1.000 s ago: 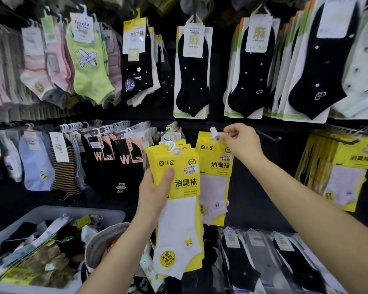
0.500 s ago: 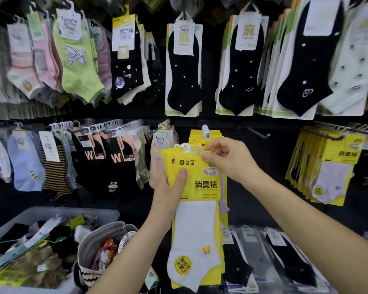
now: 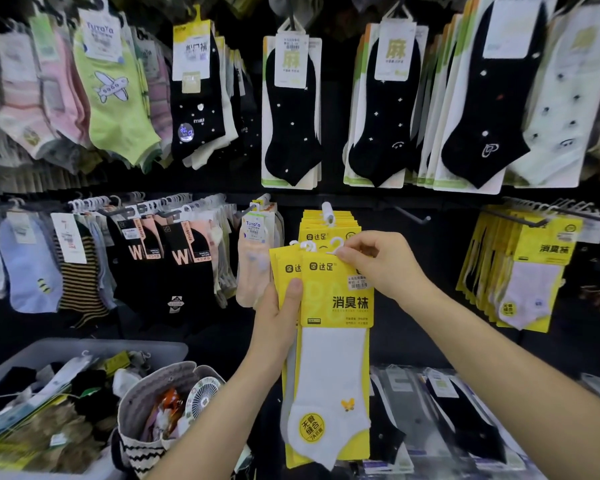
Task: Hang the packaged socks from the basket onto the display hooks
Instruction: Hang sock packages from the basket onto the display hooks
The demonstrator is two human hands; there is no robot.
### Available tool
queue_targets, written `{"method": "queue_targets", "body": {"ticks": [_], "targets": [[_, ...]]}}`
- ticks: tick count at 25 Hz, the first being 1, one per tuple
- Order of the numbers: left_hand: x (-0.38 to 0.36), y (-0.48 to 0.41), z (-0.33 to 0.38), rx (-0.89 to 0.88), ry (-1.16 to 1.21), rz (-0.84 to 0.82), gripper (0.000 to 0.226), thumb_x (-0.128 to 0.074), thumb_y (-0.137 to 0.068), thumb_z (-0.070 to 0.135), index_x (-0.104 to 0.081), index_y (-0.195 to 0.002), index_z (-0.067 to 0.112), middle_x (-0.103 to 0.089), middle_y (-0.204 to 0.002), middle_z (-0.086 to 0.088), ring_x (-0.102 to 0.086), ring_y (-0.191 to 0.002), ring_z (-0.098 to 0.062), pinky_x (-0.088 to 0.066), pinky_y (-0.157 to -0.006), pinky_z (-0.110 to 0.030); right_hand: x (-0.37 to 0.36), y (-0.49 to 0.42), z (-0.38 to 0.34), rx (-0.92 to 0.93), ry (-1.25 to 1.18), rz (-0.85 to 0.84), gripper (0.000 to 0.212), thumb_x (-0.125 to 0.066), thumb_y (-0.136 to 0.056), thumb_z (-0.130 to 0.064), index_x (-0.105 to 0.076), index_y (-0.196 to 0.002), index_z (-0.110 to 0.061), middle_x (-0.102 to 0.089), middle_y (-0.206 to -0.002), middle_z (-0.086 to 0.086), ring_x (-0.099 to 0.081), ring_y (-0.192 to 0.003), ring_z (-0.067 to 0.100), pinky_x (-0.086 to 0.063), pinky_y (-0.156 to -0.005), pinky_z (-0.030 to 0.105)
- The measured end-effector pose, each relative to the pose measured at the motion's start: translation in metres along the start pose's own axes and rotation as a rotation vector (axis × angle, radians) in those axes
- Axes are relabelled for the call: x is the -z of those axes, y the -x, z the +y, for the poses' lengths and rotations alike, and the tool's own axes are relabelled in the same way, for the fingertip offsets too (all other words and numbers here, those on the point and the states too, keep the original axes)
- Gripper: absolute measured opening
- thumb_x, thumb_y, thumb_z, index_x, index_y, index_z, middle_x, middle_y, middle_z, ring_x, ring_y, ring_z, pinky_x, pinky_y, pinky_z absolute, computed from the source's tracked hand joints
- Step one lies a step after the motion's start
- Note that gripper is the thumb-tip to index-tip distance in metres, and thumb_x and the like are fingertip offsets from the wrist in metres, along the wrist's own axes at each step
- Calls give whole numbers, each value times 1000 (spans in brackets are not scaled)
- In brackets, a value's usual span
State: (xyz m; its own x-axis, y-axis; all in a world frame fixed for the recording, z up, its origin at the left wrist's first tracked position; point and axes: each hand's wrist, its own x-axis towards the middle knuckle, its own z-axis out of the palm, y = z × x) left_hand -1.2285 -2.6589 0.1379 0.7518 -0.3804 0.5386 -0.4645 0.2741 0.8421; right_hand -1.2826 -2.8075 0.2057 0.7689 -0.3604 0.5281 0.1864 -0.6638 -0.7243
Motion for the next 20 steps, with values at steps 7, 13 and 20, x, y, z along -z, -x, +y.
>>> {"method": "queue_targets", "body": {"ticks": [7, 13, 20], "targets": [[43, -2, -25, 85, -38, 203, 21, -47, -95, 28, -60, -110, 21, -71, -99, 7, -68, -94, -15, -54, -75, -24, 9, -36, 3, -128, 32, 101, 14, -60, -90, -22, -67, -80, -15, -65, -84, 6, -58, -79, 19, -51, -76, 36], [80, 4, -28, 138, -120, 273, 26, -46, -94, 33, -59, -105, 14, -69, -104, -6, -66, -94, -20, -53, -77, -33, -17, -57, 2, -85, 259, 99, 24, -55, -92, -27, -68, -84, -9, -54, -67, -5, -48, -61, 10, -45, -65, 31], [79, 7, -20, 106, -91, 269, 27, -47, -93, 35, -59, -105, 15, -70, -102, -4, -67, -94, -20, -54, -78, -34, -13, -40, 3, -12, 358, 292, 12, -61, -86, -35, -66, -91, -25, -53, -106, -2, -49, -103, 19, -36, -92, 41]]}}
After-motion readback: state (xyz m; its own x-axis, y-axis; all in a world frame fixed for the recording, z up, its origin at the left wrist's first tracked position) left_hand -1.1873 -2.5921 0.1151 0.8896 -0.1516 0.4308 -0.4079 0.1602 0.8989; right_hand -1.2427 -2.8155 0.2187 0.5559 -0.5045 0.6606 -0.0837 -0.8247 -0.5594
